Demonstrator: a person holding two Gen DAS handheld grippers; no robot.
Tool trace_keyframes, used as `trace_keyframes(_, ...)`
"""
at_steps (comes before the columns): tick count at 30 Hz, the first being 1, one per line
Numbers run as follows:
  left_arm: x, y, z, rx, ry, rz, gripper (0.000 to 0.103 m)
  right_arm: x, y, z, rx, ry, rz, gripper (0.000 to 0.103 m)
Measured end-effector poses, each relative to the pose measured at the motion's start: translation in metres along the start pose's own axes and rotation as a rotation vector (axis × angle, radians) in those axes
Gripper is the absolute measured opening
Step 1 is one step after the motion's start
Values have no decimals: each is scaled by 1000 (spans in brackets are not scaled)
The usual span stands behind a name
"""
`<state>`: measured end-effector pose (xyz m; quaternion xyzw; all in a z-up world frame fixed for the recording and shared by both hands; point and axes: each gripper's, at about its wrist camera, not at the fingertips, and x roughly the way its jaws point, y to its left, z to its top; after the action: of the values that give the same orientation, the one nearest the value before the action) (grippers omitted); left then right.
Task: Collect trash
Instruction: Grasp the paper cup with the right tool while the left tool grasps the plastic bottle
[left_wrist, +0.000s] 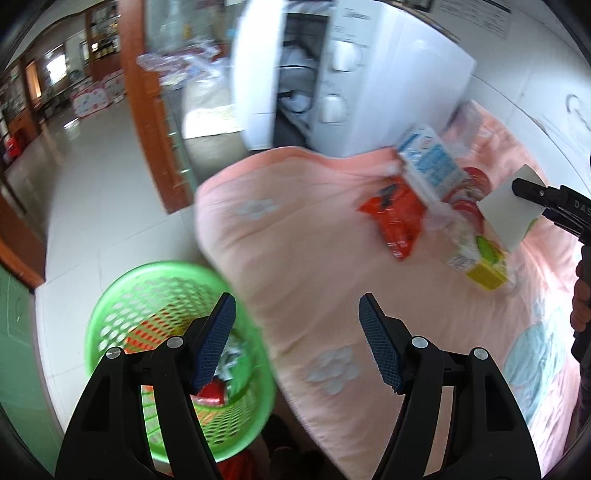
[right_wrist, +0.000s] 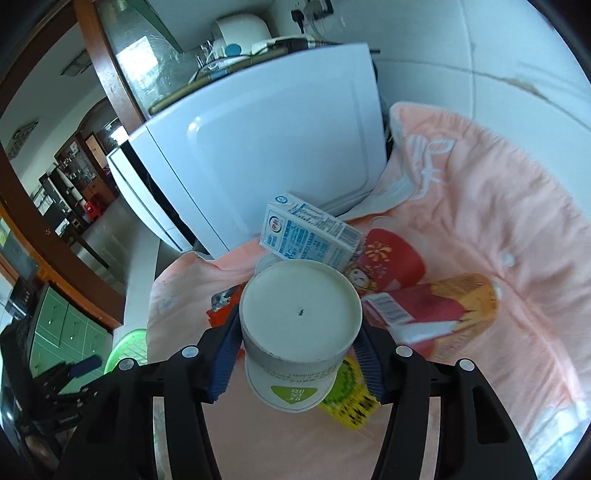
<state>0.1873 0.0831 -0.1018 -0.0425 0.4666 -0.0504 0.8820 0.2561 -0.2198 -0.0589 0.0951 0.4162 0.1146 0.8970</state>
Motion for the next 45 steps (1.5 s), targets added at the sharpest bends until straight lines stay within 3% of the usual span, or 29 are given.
trace_keyframes(7,23,-52,14,31,36,-99,69,-42,-20,-15,-1,-38,-18,55)
trace_keyframes(16,70,-112,37,-88,115,-219,69,-71,-46,-34,35,-72,-22,55)
trace_keyframes(30,118,-119,58,-346,160,-309,67,-74,-56,-44,34,-76,-18,55)
trace_keyframes(39,132,-122,53,-415,191,-348,58,-71,-52,-47,31,-67,-15,55)
trace_keyframes(45,129,-121,53,-401,180,-346,57,-70,-47,-50,22,-58,-19,55)
